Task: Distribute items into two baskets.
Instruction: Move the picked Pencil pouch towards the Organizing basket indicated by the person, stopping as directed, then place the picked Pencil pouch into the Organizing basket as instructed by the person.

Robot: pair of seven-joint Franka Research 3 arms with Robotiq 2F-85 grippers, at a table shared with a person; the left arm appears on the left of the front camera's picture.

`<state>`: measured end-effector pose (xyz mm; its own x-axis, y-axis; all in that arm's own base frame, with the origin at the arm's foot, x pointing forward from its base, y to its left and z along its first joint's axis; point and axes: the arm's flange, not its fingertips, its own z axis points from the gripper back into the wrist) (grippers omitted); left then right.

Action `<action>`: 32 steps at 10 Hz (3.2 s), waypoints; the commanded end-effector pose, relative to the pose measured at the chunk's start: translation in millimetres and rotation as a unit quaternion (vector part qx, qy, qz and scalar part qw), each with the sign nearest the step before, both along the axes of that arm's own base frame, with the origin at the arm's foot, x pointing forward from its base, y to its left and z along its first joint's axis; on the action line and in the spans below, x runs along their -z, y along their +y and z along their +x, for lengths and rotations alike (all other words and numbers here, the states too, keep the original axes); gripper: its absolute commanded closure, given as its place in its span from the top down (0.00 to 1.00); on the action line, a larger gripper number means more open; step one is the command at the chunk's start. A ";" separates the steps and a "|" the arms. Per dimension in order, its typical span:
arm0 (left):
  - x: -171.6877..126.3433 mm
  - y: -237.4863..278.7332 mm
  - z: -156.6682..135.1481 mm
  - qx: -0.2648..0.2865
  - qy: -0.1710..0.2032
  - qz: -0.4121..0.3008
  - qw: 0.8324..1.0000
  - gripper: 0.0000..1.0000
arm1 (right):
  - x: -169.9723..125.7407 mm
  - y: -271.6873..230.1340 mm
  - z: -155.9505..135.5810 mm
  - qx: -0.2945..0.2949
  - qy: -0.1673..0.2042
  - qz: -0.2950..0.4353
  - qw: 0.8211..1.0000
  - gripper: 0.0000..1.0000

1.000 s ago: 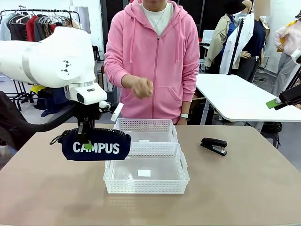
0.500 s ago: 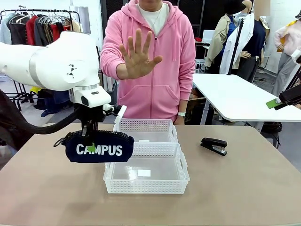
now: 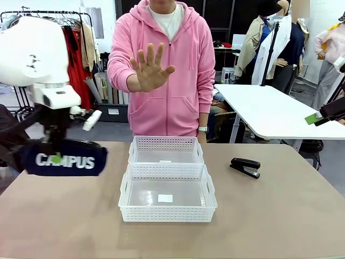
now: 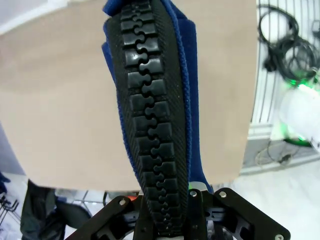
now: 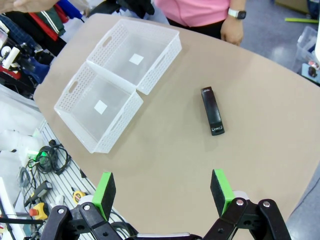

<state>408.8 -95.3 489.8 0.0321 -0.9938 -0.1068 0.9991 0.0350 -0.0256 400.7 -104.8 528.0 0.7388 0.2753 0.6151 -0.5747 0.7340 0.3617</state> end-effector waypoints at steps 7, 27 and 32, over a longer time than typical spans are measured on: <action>-2.7 22.8 2.4 0.012 0.001 0.011 1.000 0.00 | -0.8 0.3 0.9 -0.003 -0.005 0.008 1.000 1.00; -1.4 21.7 2.8 0.014 0.002 0.011 1.000 0.00 | -0.8 0.3 0.9 -0.003 -0.005 0.008 1.000 1.00; -9.5 13.3 24.5 0.027 -0.005 -0.005 1.000 0.00 | -0.8 0.3 0.9 -0.003 -0.005 0.008 1.000 1.00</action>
<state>427.2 -81.8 495.0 -0.0047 -0.9930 -0.1177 0.9999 -0.0033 -0.0116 400.7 -104.8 528.0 0.7388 0.2753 0.6151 -0.5747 0.7341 0.3617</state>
